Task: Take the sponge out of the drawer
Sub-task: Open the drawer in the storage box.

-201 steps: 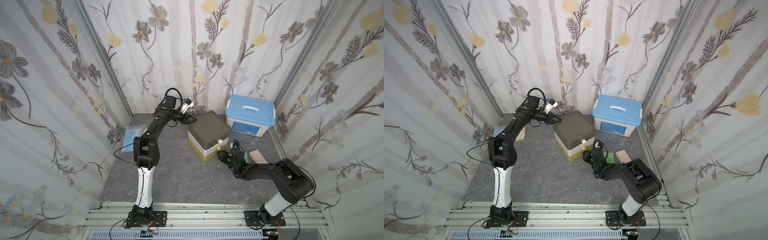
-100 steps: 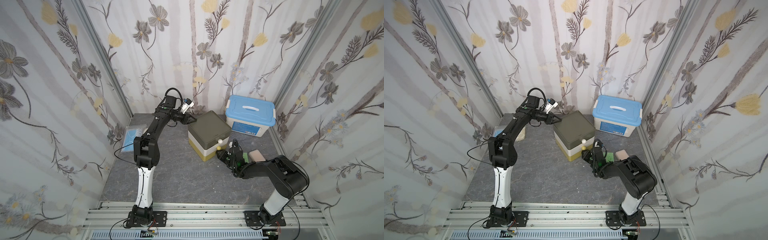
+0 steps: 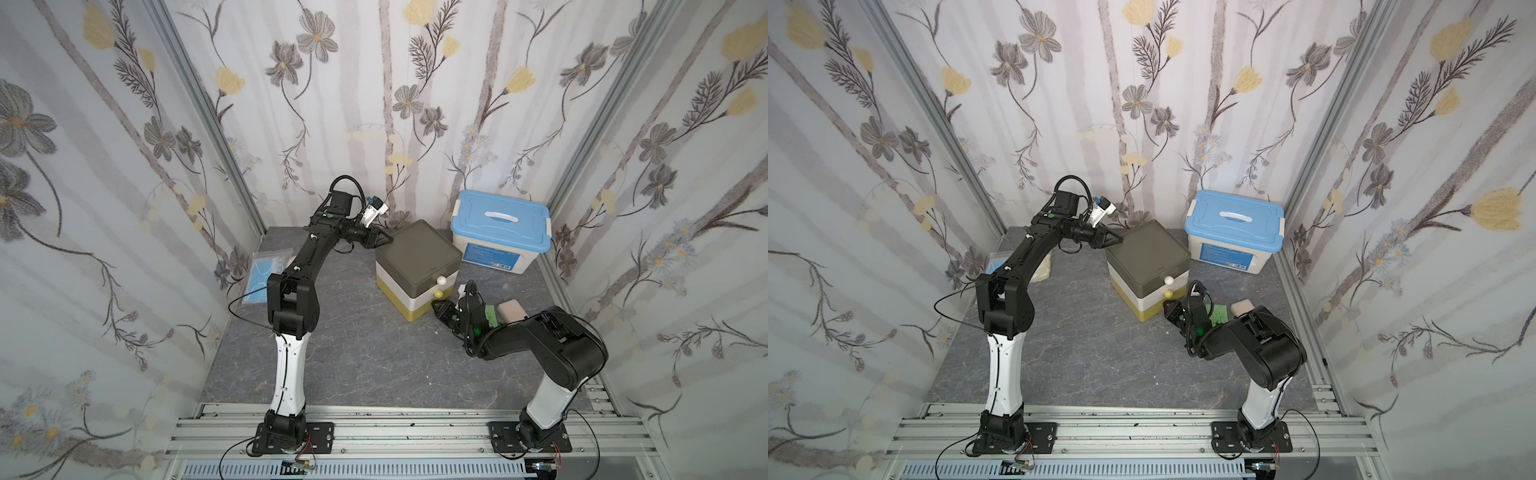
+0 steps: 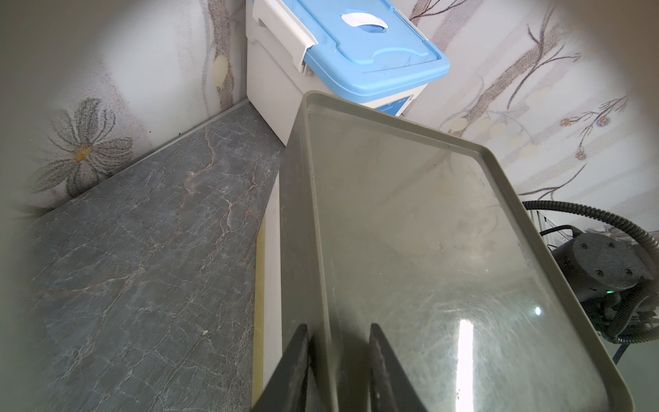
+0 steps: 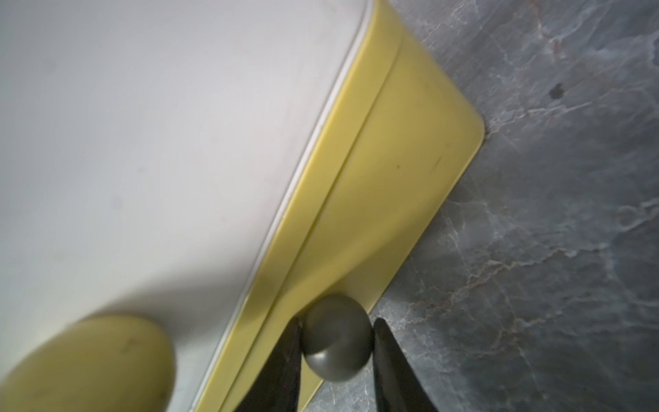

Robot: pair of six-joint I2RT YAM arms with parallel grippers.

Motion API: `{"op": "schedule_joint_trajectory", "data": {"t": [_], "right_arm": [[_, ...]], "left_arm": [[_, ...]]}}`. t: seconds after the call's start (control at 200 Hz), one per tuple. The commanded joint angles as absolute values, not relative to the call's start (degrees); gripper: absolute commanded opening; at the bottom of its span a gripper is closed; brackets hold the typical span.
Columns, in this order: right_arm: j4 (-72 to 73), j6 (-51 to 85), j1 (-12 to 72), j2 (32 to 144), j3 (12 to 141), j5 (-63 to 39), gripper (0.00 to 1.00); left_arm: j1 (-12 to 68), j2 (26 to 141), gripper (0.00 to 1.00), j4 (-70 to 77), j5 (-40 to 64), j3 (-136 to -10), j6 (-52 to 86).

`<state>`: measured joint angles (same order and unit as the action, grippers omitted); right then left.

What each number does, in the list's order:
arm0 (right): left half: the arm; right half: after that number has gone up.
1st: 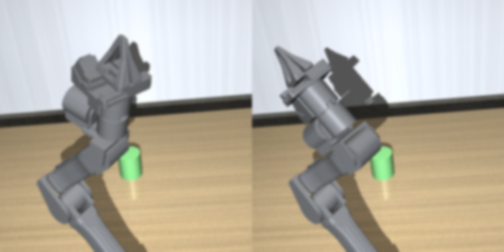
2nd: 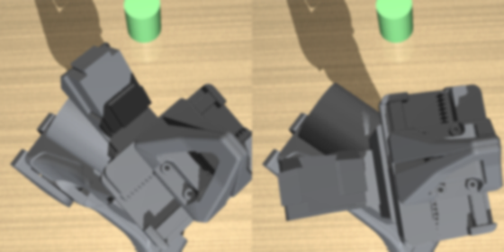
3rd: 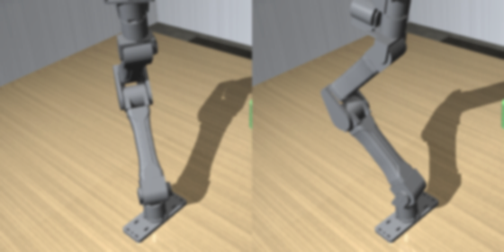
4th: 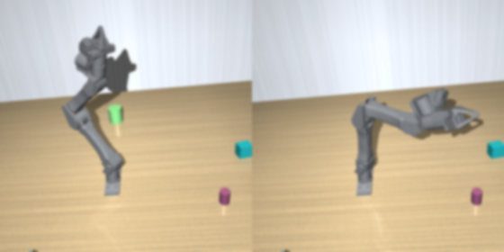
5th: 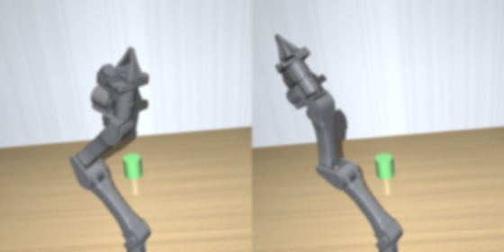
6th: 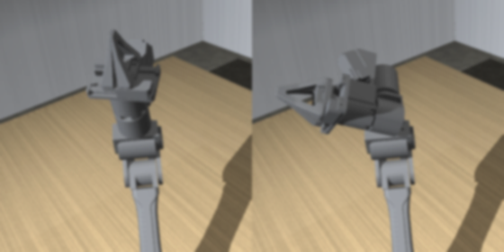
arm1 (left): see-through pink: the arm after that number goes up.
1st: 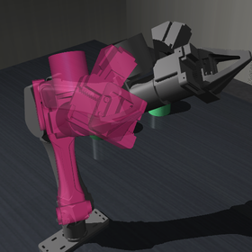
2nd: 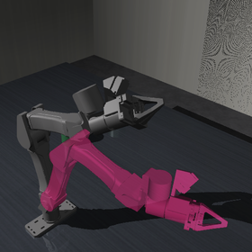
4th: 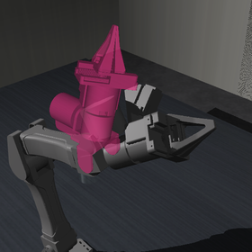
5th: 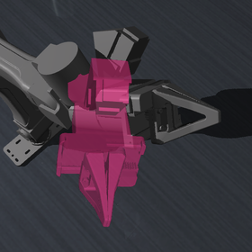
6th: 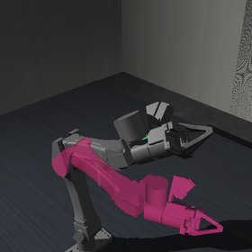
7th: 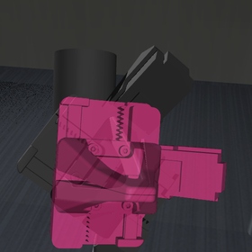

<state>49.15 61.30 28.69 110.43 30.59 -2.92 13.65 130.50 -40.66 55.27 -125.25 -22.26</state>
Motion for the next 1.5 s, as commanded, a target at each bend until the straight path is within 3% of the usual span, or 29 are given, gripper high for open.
{"op": "schedule_joint_trajectory", "data": {"t": [0.0,0.195,0.66,1.089,1.494], "right_arm": [[58.8,61.34,28.57,110.84,31.18,-4.77,0.22],[60.07,62.09,28.56,112.61,31.84,-6.62,0.17],[57.9,62.03,30.07,107.73,23.95,-6.45,0.16],[33.3,54.85,34.35,88.77,19.06,-6.81,0.15],[22.21,56.41,44.13,81.5,16.15,0.65,0.13]], "left_arm": [[13.91,131.76,0.29,-51.29,48.87,-124.37,-25.4],[14.06,131.67,0.3,-51.25,48.81,-124.45,-25.37],[14.14,131.84,0.3,-51.25,48.5,-124.65,-25.4],[14.24,131.84,0.29,-51.51,48.21,-124.8,-25.62],[14.7,131.29,0.3,-51.81,47.83,-124.8,-25.65]]}}
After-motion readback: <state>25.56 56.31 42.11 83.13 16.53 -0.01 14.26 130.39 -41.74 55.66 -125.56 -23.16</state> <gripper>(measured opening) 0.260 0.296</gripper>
